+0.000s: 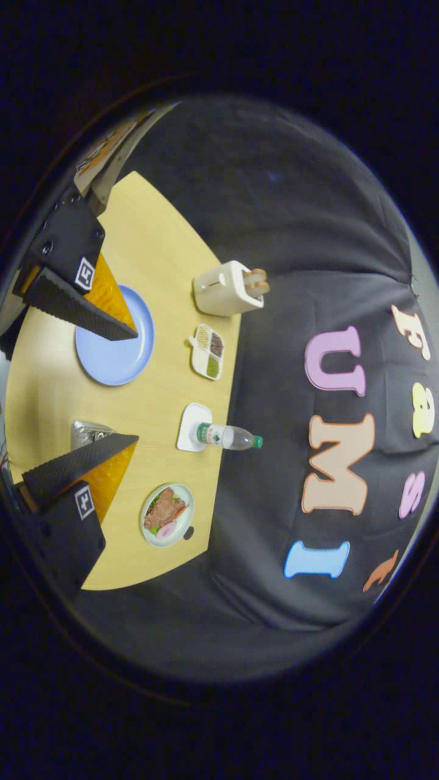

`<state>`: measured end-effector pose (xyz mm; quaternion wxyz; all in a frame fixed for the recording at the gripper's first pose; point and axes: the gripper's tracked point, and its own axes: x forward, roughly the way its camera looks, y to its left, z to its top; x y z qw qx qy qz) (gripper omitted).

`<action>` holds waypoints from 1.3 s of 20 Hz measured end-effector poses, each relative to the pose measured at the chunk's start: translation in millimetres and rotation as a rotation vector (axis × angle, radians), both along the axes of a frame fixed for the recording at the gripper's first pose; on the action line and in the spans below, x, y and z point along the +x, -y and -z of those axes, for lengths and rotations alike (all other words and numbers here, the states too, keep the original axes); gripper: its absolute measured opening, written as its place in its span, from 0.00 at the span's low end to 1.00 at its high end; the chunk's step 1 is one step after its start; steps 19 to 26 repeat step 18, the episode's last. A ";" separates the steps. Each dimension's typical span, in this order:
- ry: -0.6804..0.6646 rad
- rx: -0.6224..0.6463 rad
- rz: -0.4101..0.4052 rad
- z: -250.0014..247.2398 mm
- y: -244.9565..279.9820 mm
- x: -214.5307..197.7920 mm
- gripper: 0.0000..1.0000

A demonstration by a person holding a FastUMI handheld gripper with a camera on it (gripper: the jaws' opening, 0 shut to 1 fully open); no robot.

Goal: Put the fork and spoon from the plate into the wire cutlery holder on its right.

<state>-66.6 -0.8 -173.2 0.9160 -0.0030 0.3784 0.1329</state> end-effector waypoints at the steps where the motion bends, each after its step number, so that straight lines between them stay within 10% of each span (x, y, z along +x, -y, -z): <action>1: 0.043 0.021 0.032 -6.8 -3.9 2.0 0.99; 14: 0.465 -0.013 0.193 -64.0 -15.4 12.9 0.98; 26: 0.484 -0.021 0.212 -64.3 -15.5 16.5 0.98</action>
